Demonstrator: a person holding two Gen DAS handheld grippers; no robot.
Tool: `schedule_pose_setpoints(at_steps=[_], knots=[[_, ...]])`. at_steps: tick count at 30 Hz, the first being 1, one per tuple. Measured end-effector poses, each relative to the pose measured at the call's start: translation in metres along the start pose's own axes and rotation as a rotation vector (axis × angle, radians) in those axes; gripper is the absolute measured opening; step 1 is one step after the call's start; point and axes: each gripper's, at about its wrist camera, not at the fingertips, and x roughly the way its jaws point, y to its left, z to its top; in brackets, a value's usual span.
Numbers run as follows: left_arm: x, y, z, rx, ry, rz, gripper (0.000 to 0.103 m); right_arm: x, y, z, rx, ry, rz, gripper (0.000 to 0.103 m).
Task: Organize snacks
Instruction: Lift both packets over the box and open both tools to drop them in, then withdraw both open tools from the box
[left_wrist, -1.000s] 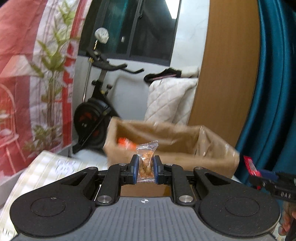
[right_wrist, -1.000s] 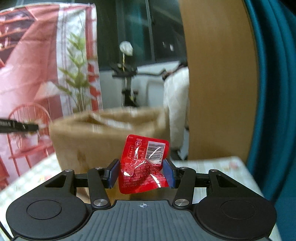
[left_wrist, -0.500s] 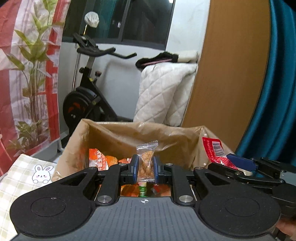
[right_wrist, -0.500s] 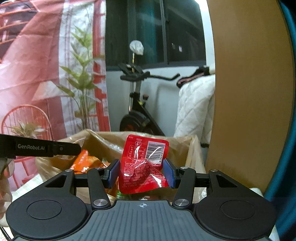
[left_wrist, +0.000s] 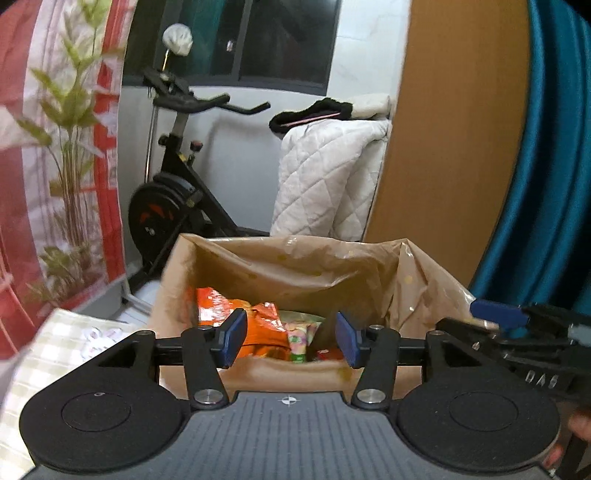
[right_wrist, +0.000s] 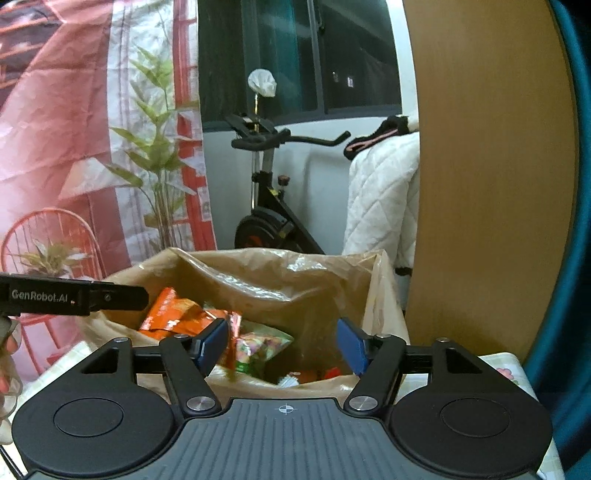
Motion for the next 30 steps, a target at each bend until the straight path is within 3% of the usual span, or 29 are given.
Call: schedule_pose_setpoints(at_steps=[4, 8, 16, 24, 30], knots=[[-0.028, 0.0, -0.004, 0.034, -0.015, 0.012, 0.055, -0.022, 0.0, -0.007, 0.035, -0.02, 0.029, 0.061], [-0.059, 0.006, -0.019, -0.004, -0.042, 0.014, 0.055, -0.043, 0.002, -0.02, 0.067, -0.036, 0.055, 0.061], [-0.097, 0.012, -0.076, -0.071, -0.037, 0.097, 0.055, -0.073, 0.021, -0.072, 0.134, -0.03, 0.057, 0.061], [-0.105, 0.025, -0.115, -0.112, 0.03, 0.153, 0.054, -0.071, 0.062, -0.121, 0.112, 0.051, 0.062, 0.061], [-0.112, 0.03, -0.131, -0.104, 0.04, 0.202, 0.054, -0.067, 0.088, -0.131, 0.082, 0.08, 0.07, 0.06]])
